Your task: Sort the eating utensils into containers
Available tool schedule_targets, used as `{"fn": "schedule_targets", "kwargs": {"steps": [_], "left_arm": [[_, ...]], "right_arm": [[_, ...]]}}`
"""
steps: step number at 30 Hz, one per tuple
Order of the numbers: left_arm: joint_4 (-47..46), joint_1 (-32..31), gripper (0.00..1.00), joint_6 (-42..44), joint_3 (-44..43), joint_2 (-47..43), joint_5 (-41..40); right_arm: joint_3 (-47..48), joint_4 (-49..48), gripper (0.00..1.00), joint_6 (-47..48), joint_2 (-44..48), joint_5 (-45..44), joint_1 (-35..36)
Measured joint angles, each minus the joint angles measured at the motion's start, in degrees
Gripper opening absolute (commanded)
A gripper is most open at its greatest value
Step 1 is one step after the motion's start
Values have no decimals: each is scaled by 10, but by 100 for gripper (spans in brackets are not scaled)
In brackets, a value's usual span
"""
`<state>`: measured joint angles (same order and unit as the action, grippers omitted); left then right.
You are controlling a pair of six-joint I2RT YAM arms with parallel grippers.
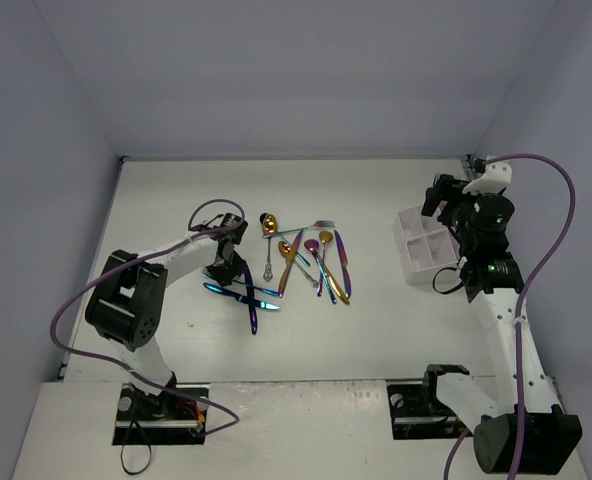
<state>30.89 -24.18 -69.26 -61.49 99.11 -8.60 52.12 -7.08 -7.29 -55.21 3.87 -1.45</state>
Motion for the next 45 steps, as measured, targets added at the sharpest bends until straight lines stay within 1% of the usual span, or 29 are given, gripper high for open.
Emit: {"fn": "schedule_targets", "kwargs": {"steps": [3, 4, 6, 7, 13, 18, 22, 24, 29, 33, 36, 39, 45], "left_arm": [[1, 2, 11, -6, -10, 9, 1], [1, 2, 11, -8, -13, 13, 2], [2, 3, 2, -11, -21, 19, 2], [1, 3, 0, -13, -25, 22, 2], [4, 3, 0, -10, -53, 42, 2], [16, 3, 0, 23, -88, 44, -4], [19, -6, 0, 78, -123, 23, -15], [18, -20, 0, 116, -142, 4, -24], [-15, -91, 0, 229, -173, -51, -32], [-61, -151, 0, 321, -175, -92, -10], [-101, -182, 0, 380, -171, -114, 15], [-132, -203, 0, 429, -167, -130, 38], [-156, -232, 0, 488, -168, -135, 69]], "right_arm": [[0, 3, 73, 1, 2, 1, 1], [0, 5, 73, 1, 4, 2, 2], [-1, 6, 73, 4, 7, 3, 4], [-1, 7, 74, 5, 8, 3, 4], [-1, 10, 74, 15, 11, 15, 8], [0, 17, 75, 20, 11, 52, 22], [15, 26, 76, 22, 7, 106, 34], [28, 27, 76, 19, 2, 137, 39], [57, 26, 76, -2, -23, 206, 59], [82, 27, 76, -23, -53, 246, 83], [101, 30, 76, -37, -74, 262, 110], [121, 30, 76, -47, -93, 268, 152], [145, 30, 75, -52, -126, 267, 226]]}}
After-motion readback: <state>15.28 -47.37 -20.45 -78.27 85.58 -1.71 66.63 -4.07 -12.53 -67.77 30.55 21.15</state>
